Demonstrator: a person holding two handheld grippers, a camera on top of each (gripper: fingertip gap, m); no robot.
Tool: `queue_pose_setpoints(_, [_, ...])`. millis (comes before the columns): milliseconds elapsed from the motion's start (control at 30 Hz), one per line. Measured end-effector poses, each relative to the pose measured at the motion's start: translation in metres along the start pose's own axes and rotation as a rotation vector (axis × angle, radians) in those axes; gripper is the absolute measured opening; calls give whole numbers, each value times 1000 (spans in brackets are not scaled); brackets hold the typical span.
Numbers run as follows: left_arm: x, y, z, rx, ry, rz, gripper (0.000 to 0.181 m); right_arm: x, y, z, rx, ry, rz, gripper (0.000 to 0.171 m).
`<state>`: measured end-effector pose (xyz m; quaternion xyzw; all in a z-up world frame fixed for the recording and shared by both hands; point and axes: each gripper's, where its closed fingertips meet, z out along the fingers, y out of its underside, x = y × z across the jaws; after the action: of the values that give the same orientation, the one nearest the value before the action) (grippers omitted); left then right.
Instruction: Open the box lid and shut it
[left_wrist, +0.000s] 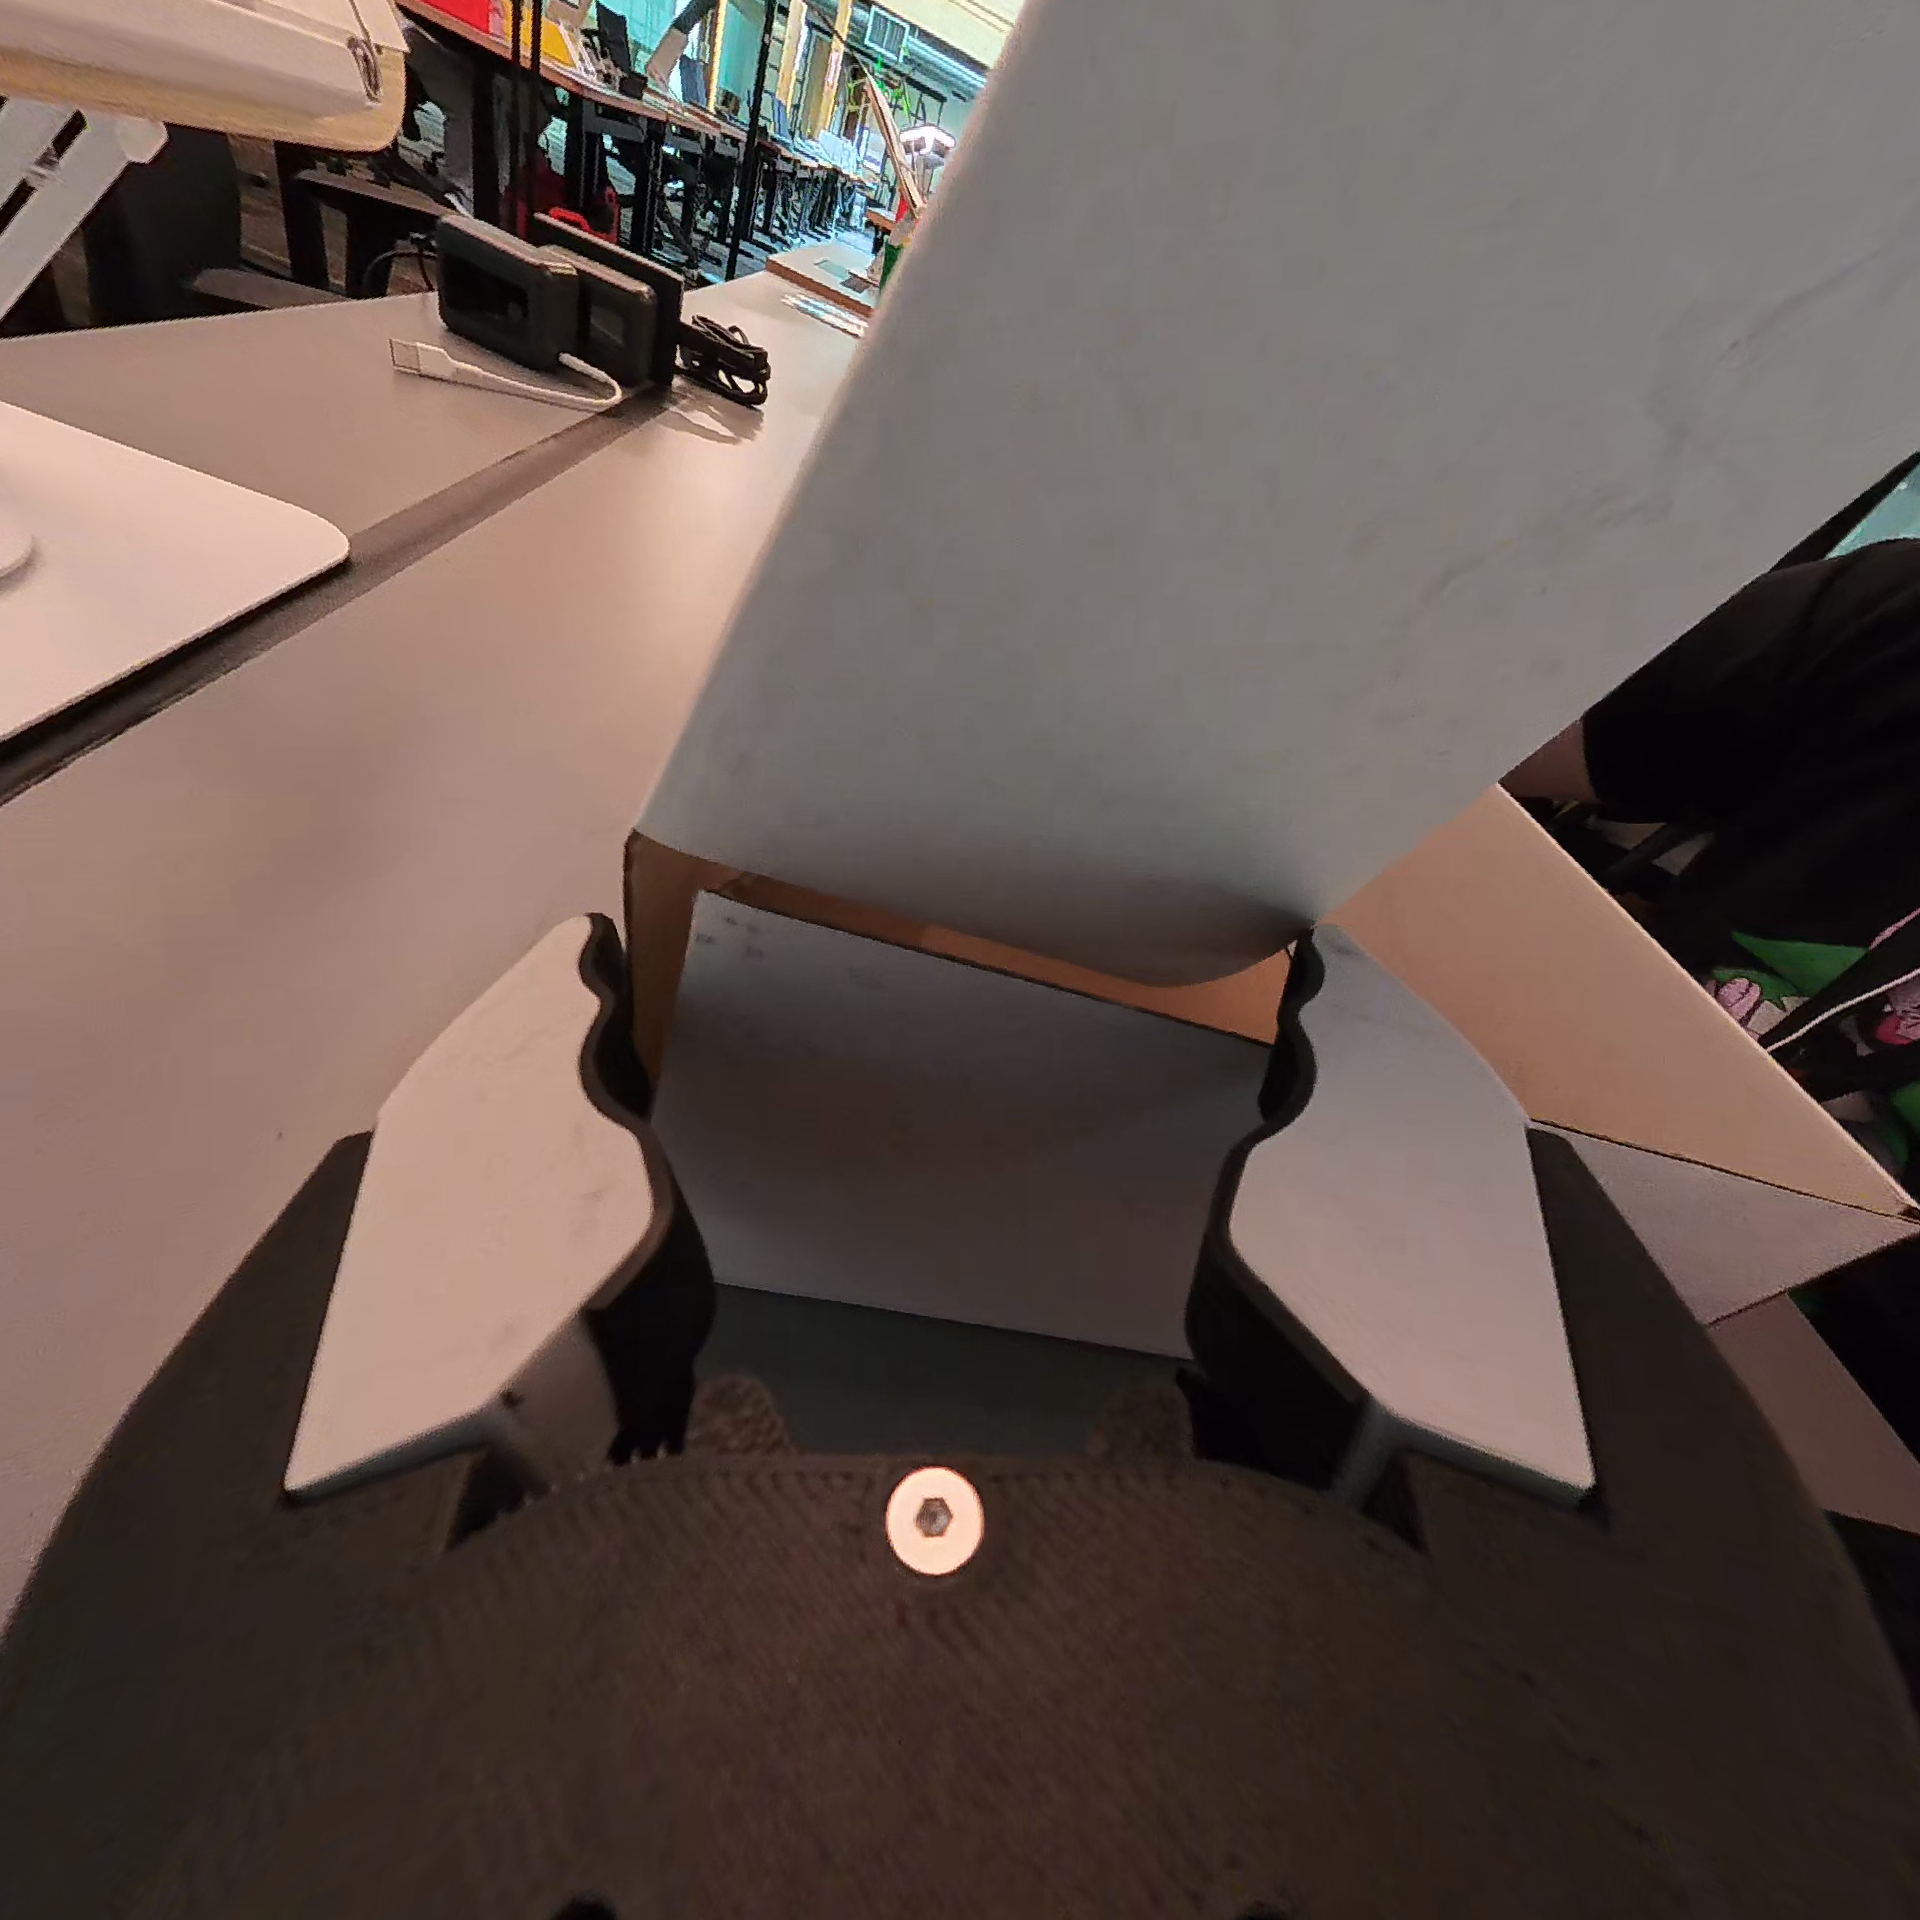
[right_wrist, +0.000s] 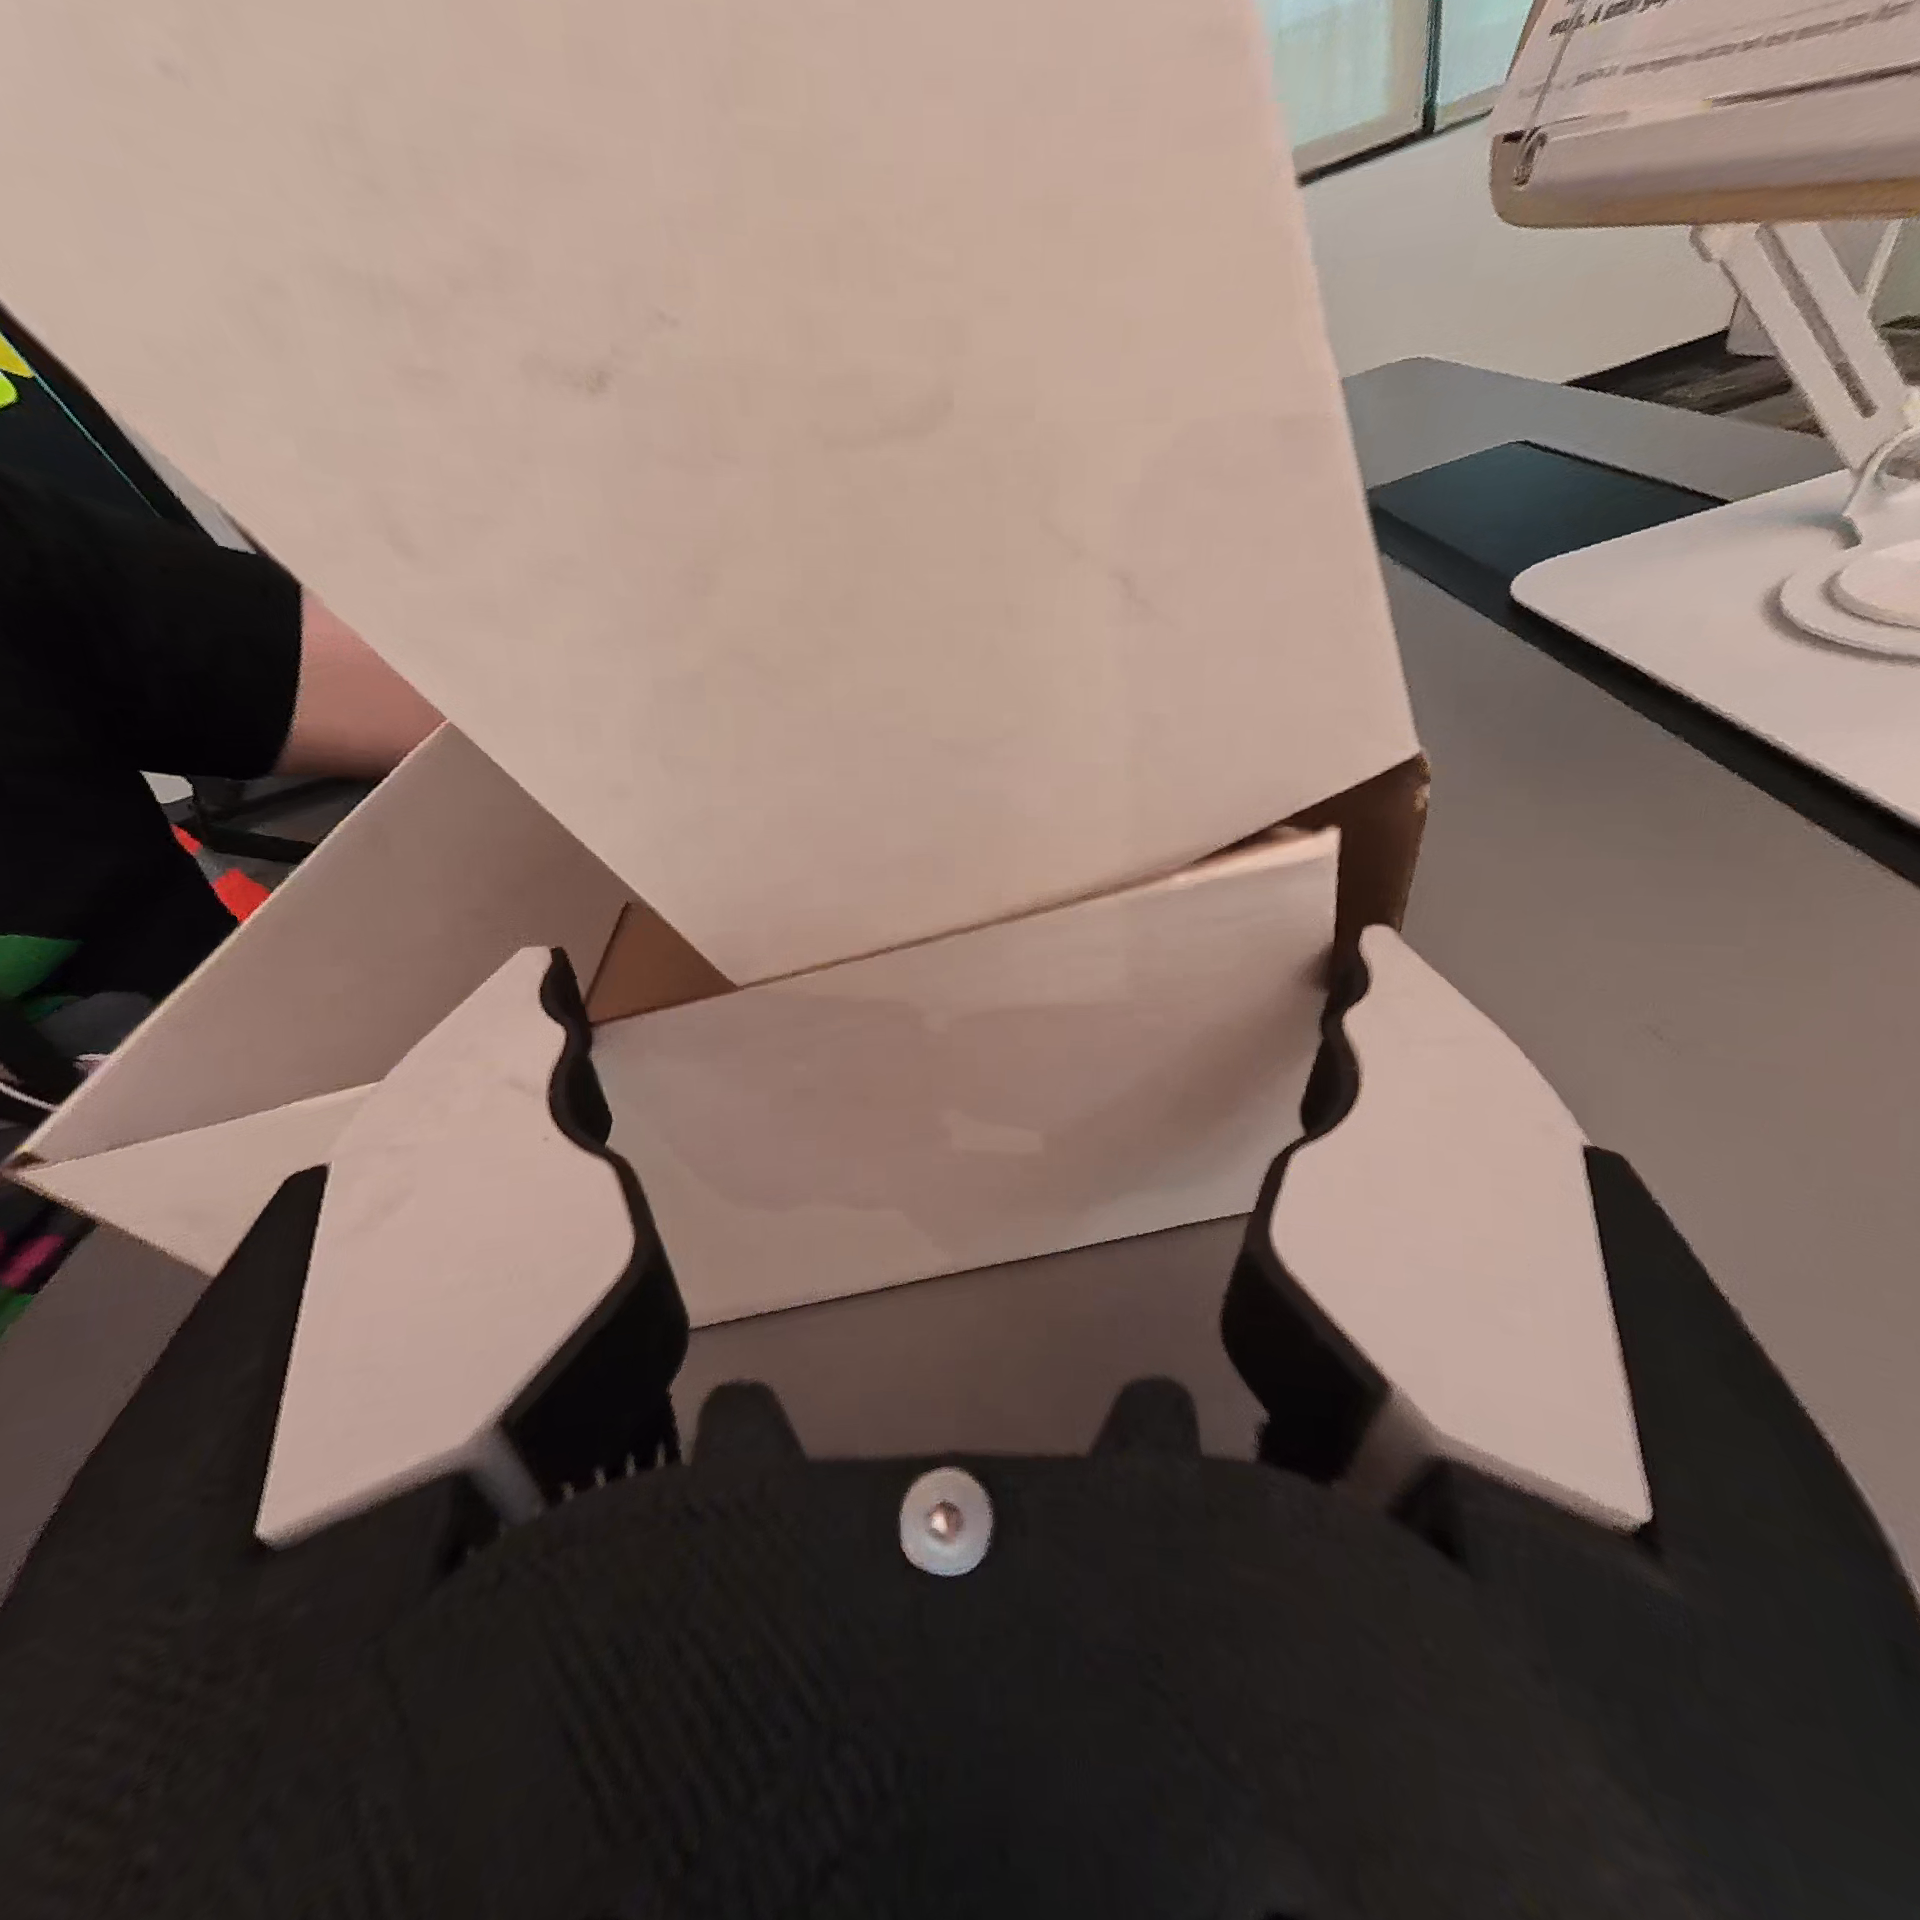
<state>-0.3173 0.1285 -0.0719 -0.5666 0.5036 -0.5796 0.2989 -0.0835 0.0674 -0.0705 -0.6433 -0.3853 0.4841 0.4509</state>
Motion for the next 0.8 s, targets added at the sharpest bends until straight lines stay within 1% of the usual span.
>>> queue_pose_setpoints(233, [0,0,0,-2,1,0,117,7,-21,-10,83,75,-87,132])
queue_pose_setpoints(433, [0,0,0,-1,3,0,117,6,-41,-2,97,82,-194,134])
queue_pose_setpoints(533, [0,0,0,0,2,0,117,-2,-44,-1,135,67,-288,130])
queue_pose_setpoints(567, [0,0,0,0,2,0,117,-5,-46,-2,151,68,-323,123])
queue_pose_setpoints(633, [0,0,0,-1,0,-1,117,-9,-45,-3,141,61,-351,117])
queue_pose_setpoints(800, [0,0,2,-1,-3,-4,117,-13,-45,-6,103,75,-389,114])
